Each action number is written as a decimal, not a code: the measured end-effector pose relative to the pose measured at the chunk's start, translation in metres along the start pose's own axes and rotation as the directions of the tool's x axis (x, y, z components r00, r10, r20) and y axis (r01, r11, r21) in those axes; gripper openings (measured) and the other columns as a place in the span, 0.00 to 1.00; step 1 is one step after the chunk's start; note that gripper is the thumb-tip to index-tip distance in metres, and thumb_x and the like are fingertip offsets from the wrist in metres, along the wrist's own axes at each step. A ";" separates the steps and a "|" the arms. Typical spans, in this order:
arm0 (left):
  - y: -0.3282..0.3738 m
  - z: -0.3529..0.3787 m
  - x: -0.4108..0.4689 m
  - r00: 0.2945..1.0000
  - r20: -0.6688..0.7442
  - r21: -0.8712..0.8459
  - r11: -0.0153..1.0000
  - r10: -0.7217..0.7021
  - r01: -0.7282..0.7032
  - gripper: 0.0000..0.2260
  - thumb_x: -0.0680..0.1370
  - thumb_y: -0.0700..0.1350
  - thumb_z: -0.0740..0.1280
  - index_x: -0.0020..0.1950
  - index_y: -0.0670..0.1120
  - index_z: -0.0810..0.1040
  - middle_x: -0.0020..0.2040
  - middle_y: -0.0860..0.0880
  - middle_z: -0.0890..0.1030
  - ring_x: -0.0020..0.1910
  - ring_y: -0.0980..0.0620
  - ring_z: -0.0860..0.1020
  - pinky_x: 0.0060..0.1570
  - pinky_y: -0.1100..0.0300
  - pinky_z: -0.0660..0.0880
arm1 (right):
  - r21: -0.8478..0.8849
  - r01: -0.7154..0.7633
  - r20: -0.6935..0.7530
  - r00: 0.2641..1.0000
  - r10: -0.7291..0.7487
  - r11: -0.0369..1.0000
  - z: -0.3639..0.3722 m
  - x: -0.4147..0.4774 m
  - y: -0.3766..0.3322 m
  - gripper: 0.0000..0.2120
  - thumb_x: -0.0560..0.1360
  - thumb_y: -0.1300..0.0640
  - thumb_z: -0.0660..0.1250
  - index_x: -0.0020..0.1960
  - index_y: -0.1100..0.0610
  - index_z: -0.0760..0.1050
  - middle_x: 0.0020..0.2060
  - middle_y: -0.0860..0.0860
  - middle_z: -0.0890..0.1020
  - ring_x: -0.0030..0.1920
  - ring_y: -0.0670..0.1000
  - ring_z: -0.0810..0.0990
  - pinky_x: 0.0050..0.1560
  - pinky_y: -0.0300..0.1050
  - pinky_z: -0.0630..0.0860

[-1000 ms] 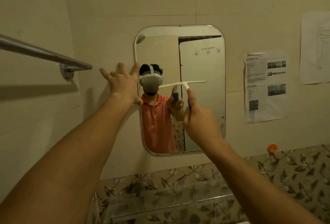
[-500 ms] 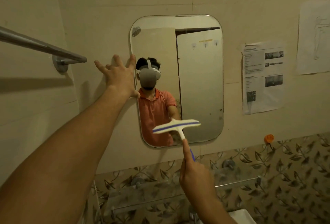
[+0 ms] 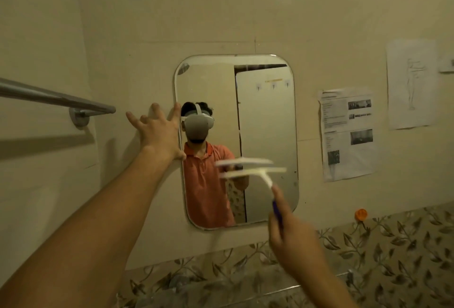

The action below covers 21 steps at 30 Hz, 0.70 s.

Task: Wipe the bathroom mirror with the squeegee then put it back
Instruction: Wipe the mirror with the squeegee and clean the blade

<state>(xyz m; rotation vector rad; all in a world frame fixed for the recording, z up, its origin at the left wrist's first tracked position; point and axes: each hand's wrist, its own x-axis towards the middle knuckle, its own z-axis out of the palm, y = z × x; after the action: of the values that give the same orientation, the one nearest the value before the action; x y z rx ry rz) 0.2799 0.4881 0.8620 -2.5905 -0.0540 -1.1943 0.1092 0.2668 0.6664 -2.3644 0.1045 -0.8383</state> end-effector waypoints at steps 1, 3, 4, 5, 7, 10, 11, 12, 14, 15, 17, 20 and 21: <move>0.000 -0.001 -0.001 1.000 0.002 -0.001 1.000 0.002 -0.002 0.67 0.55 0.76 0.74 0.81 0.56 0.39 0.75 0.35 0.56 0.64 0.32 0.73 0.68 0.24 0.55 | 0.032 0.049 -0.082 0.996 -0.046 0.998 -0.020 0.018 -0.013 0.33 0.85 0.50 0.57 0.80 0.32 0.40 0.29 0.51 0.78 0.27 0.50 0.78 0.28 0.46 0.79; 0.001 -0.001 -0.001 1.000 0.007 -0.002 1.000 0.002 -0.002 0.66 0.56 0.75 0.74 0.81 0.56 0.39 0.75 0.34 0.56 0.65 0.32 0.72 0.68 0.24 0.55 | 0.055 0.120 -0.205 0.973 -0.106 0.991 -0.056 0.059 -0.038 0.29 0.85 0.49 0.56 0.80 0.35 0.45 0.31 0.52 0.78 0.29 0.51 0.79 0.30 0.51 0.81; 0.001 -0.002 -0.001 1.000 0.009 -0.004 1.000 0.001 -0.001 0.66 0.56 0.75 0.74 0.81 0.56 0.39 0.75 0.35 0.56 0.66 0.32 0.72 0.68 0.24 0.55 | 0.048 0.147 -0.248 0.960 -0.131 0.988 -0.072 0.081 -0.050 0.29 0.85 0.49 0.55 0.81 0.36 0.45 0.32 0.52 0.78 0.29 0.51 0.78 0.31 0.52 0.81; 0.001 -0.002 -0.001 1.000 0.010 -0.006 1.000 -0.001 0.001 0.66 0.56 0.75 0.74 0.81 0.56 0.39 0.75 0.35 0.56 0.66 0.32 0.72 0.68 0.24 0.55 | 0.028 0.175 -0.283 0.946 -0.160 0.984 -0.088 0.101 -0.062 0.29 0.86 0.49 0.54 0.82 0.38 0.44 0.32 0.52 0.77 0.29 0.50 0.77 0.31 0.51 0.81; 0.001 -0.004 -0.001 1.000 0.003 -0.003 1.000 -0.006 0.006 0.66 0.56 0.75 0.74 0.81 0.56 0.40 0.75 0.35 0.56 0.65 0.33 0.72 0.68 0.24 0.55 | -0.047 0.201 -0.332 0.921 -0.205 0.978 -0.112 0.135 -0.081 0.29 0.86 0.49 0.53 0.83 0.41 0.44 0.33 0.52 0.77 0.29 0.49 0.75 0.31 0.49 0.79; 0.001 -0.003 -0.002 1.000 -0.008 0.006 1.000 -0.004 0.004 0.65 0.56 0.75 0.74 0.82 0.56 0.41 0.74 0.35 0.57 0.64 0.34 0.73 0.68 0.24 0.56 | -0.116 0.185 -0.364 0.906 -0.215 0.976 -0.134 0.169 -0.098 0.28 0.87 0.50 0.53 0.83 0.42 0.45 0.37 0.55 0.78 0.32 0.51 0.77 0.34 0.49 0.80; 0.001 -0.003 -0.002 1.000 -0.009 0.012 1.000 -0.003 0.003 0.65 0.56 0.76 0.74 0.82 0.56 0.40 0.73 0.36 0.58 0.63 0.34 0.74 0.68 0.24 0.57 | -0.120 0.184 -0.365 0.906 -0.216 0.976 -0.139 0.177 -0.100 0.28 0.87 0.50 0.52 0.83 0.42 0.45 0.38 0.56 0.79 0.33 0.51 0.77 0.35 0.50 0.80; 0.001 -0.002 -0.002 1.000 -0.008 0.020 1.000 -0.003 0.004 0.66 0.56 0.76 0.74 0.82 0.56 0.40 0.73 0.36 0.58 0.63 0.34 0.74 0.68 0.25 0.57 | -0.118 0.182 -0.361 0.908 -0.213 0.976 -0.141 0.183 -0.102 0.28 0.87 0.50 0.52 0.83 0.42 0.46 0.38 0.57 0.79 0.33 0.52 0.78 0.35 0.50 0.81; 0.001 -0.002 -0.001 1.000 -0.013 0.033 0.999 -0.008 0.009 0.66 0.56 0.77 0.73 0.82 0.56 0.40 0.73 0.36 0.58 0.64 0.34 0.74 0.68 0.25 0.57 | -0.117 0.162 -0.333 0.923 -0.192 0.980 -0.142 0.190 -0.101 0.28 0.87 0.51 0.52 0.83 0.42 0.46 0.38 0.56 0.78 0.33 0.51 0.77 0.37 0.52 0.83; 0.002 -0.002 -0.001 1.000 -0.013 0.033 0.999 -0.010 0.010 0.66 0.56 0.77 0.73 0.82 0.56 0.40 0.73 0.36 0.58 0.64 0.34 0.74 0.68 0.25 0.57 | -0.120 0.144 -0.316 0.932 -0.175 0.982 -0.141 0.192 -0.099 0.28 0.87 0.51 0.52 0.83 0.42 0.46 0.37 0.55 0.76 0.33 0.51 0.76 0.37 0.51 0.83; 0.002 -0.003 -0.001 1.000 -0.001 0.025 1.000 -0.005 0.005 0.66 0.56 0.76 0.74 0.82 0.56 0.40 0.73 0.35 0.58 0.64 0.34 0.73 0.68 0.24 0.56 | -0.142 0.116 -0.307 0.939 -0.155 0.983 -0.134 0.195 -0.093 0.28 0.87 0.51 0.52 0.83 0.42 0.44 0.36 0.54 0.75 0.31 0.49 0.74 0.32 0.47 0.80; 0.002 -0.002 0.001 1.000 0.008 0.021 1.000 -0.004 0.004 0.66 0.56 0.76 0.74 0.81 0.56 0.40 0.73 0.35 0.59 0.63 0.33 0.74 0.68 0.24 0.54 | -0.183 0.100 -0.332 0.930 -0.157 0.978 -0.121 0.194 -0.082 0.30 0.87 0.52 0.52 0.83 0.41 0.42 0.34 0.53 0.74 0.30 0.49 0.73 0.26 0.42 0.69; 0.002 -0.001 0.002 1.000 0.005 0.021 1.000 -0.004 0.004 0.66 0.56 0.76 0.75 0.81 0.56 0.40 0.72 0.35 0.59 0.62 0.34 0.74 0.68 0.24 0.54 | -0.190 0.100 -0.332 0.930 -0.160 0.977 -0.116 0.190 -0.077 0.30 0.86 0.52 0.53 0.83 0.42 0.41 0.34 0.53 0.74 0.30 0.49 0.73 0.26 0.41 0.67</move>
<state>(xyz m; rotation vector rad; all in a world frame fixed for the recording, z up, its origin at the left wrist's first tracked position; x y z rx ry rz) 0.2804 0.4860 0.8635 -2.5770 -0.0727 -1.1823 0.1819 0.2161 0.8853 -2.3757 0.1698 -1.3552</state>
